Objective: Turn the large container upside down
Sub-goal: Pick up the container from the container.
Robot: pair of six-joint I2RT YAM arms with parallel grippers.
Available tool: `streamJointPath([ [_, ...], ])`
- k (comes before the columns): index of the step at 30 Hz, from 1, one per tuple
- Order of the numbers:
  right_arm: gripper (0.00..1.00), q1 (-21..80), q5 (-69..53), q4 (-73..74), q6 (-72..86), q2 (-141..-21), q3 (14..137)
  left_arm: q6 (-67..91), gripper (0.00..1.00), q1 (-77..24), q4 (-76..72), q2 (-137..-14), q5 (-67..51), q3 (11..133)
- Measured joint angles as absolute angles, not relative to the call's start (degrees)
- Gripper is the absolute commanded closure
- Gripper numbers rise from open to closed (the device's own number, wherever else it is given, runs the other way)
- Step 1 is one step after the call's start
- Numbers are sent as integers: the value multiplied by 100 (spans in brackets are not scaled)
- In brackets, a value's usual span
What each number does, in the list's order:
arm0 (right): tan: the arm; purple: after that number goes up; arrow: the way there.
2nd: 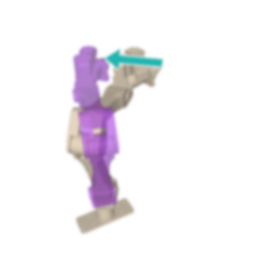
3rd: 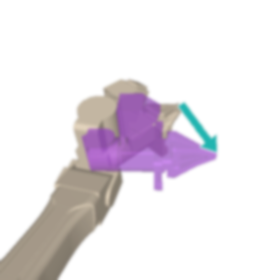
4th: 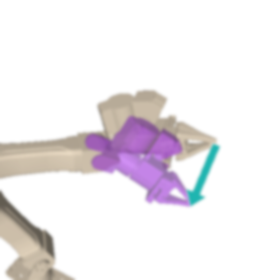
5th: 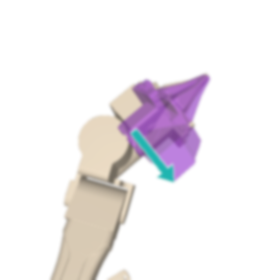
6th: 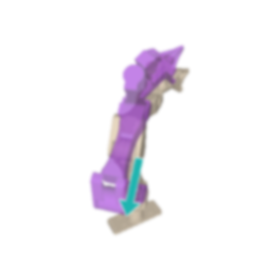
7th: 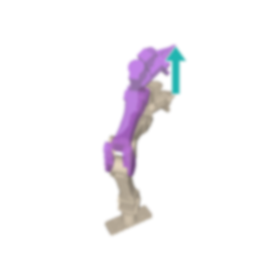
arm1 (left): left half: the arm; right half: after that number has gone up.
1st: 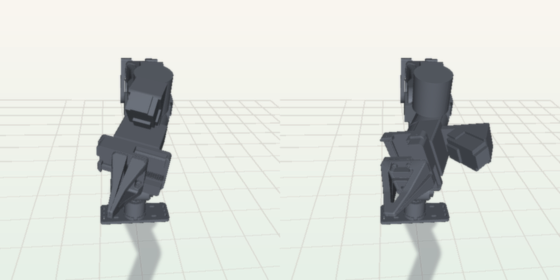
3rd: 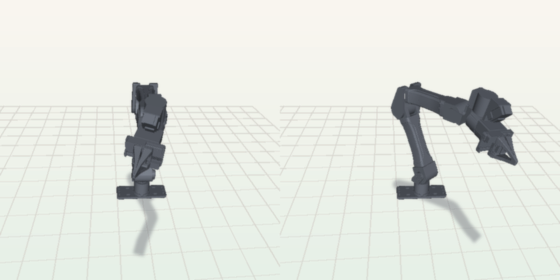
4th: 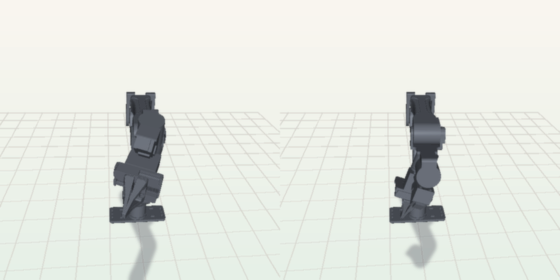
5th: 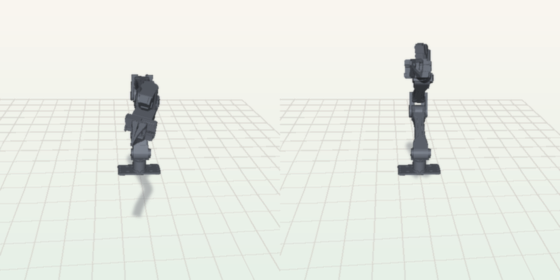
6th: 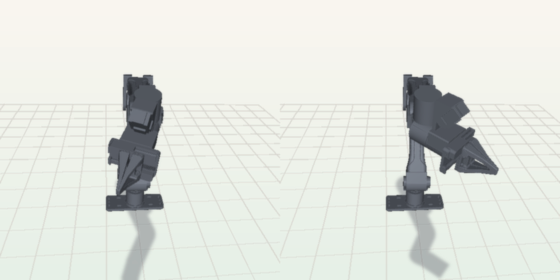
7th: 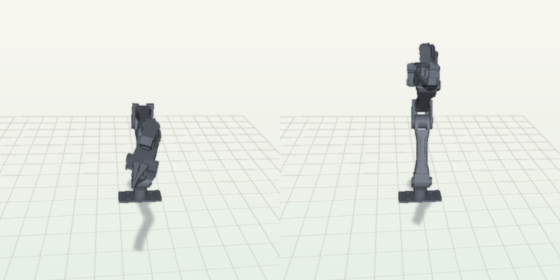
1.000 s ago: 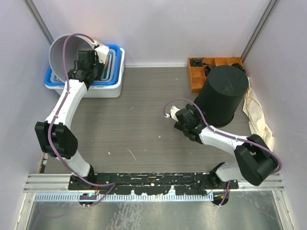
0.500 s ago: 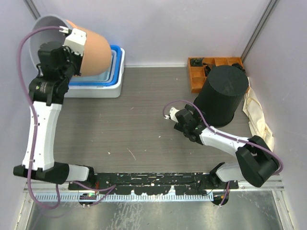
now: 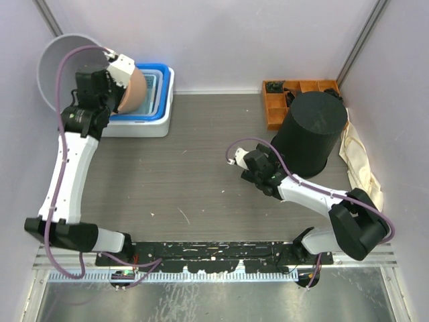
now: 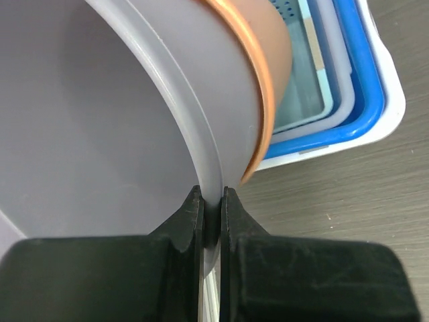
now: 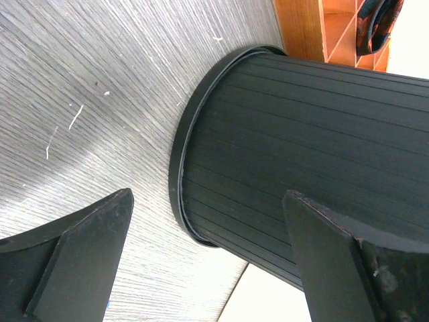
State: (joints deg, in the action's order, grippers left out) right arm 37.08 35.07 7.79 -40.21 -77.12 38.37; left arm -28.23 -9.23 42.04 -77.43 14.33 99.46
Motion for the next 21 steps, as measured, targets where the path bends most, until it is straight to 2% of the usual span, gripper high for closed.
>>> streamJointPath([
  [6, 0, 3708, 3531, 727, -4036, -7533, 3763, -2803, 100, -934, 4016, -8318, 1258, 10073],
  [11, 0, 3708, 3557, 692, -4047, -7485, 3651, -2794, 100, -941, 4445, -8451, 1197, 10827],
  [16, 0, 3708, 3597, 652, -4099, -7485, 3642, -2792, 100, -1015, 5374, -8746, 1103, 12536],
  [21, 0, 3706, 3562, 908, -4180, -7395, 3839, -2447, 100, -1020, 6112, -8571, 379, 13928],
])
